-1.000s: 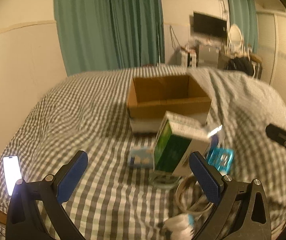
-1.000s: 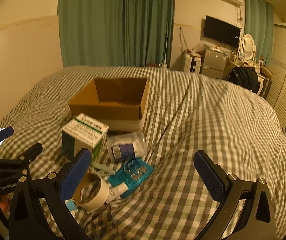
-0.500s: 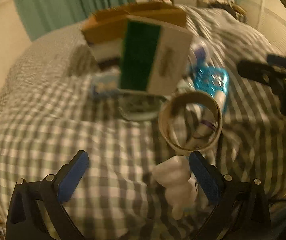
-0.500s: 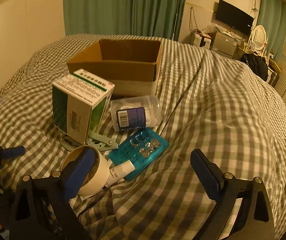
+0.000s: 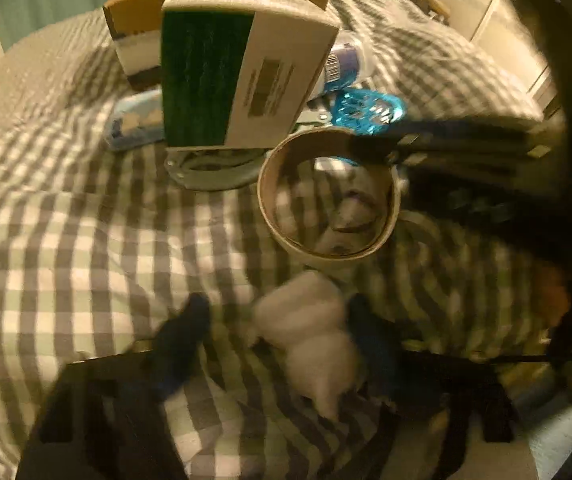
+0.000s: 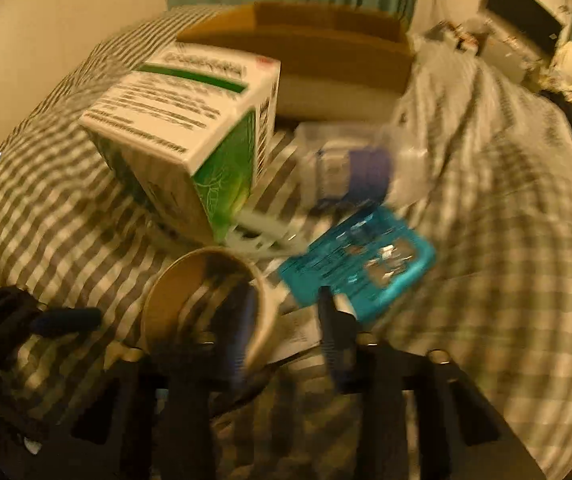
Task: Organize objects
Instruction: 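Grasp the white plush toy with left tool while right tool grasps the tape roll, then carry both items over the box and open both tools to drop them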
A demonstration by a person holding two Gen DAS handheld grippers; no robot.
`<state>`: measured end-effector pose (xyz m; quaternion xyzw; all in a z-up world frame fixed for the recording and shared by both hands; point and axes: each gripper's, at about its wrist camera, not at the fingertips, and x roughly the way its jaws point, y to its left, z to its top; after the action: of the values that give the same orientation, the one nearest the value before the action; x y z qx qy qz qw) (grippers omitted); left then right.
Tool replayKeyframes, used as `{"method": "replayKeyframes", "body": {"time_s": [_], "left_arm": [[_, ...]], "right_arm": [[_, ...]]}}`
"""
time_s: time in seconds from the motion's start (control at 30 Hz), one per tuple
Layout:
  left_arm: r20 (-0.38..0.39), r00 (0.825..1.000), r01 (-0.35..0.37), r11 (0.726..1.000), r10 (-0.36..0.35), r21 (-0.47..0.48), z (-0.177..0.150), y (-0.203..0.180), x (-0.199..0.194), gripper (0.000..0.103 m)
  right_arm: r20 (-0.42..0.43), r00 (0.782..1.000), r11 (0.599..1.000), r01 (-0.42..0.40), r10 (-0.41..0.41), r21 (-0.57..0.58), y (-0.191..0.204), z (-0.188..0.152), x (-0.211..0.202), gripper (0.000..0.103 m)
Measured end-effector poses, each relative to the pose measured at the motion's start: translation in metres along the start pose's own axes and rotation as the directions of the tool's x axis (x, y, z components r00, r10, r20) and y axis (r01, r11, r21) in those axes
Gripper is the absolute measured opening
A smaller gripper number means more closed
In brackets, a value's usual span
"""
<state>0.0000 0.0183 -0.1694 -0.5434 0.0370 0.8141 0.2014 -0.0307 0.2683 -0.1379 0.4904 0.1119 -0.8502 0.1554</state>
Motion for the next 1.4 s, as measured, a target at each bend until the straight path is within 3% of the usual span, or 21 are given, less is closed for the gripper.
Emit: {"method": "replayKeyframes", "body": {"time_s": [0.03, 0.1, 0.43, 0.7, 0.9, 1.23, 1.4], "left_arm": [[0.005, 0.999, 0.033, 0.999, -0.033, 0.002, -0.001, 0.000, -0.001, 0.048], [0.019, 0.999, 0.037, 0.999, -0.037, 0.001, -0.002, 0.000, -0.003, 0.048], [0.135, 0.991, 0.030, 0.997, -0.021, -0.065, 0.006, 0.018, -0.044, 0.047], [0.259, 0.966, 0.015, 0.996, 0.008, -0.089, 0.033, 0.027, -0.093, 0.047], [0.379, 0.925, 0.005, 0.996, 0.027, -0.085, 0.070, 0.032, -0.134, 0.047], [0.557, 0.826, -0.038, 0.995, 0.085, -0.096, 0.169, 0.038, -0.173, 0.047], [0.573, 0.810, -0.074, 0.991, 0.124, -0.111, 0.216, 0.048, -0.163, 0.047]], "right_arm": [[-0.003, 1.000, 1.000, -0.009, 0.009, -0.005, 0.001, -0.001, 0.001, 0.016], [0.010, 1.000, 1.000, -0.009, 0.009, -0.016, 0.002, -0.001, -0.002, 0.009], [0.141, 0.989, 0.999, 0.030, -0.034, 0.025, -0.020, 0.004, -0.050, 0.008], [0.259, 0.964, 0.998, 0.064, -0.065, 0.012, -0.023, 0.025, -0.090, 0.008], [0.336, 0.939, 0.996, 0.090, -0.076, -0.025, -0.027, 0.062, -0.115, 0.008], [0.432, 0.900, 0.995, 0.094, -0.066, -0.043, -0.038, 0.129, -0.134, 0.008], [0.455, 0.887, 0.995, 0.095, -0.071, -0.031, -0.050, 0.164, -0.128, 0.008]]}}
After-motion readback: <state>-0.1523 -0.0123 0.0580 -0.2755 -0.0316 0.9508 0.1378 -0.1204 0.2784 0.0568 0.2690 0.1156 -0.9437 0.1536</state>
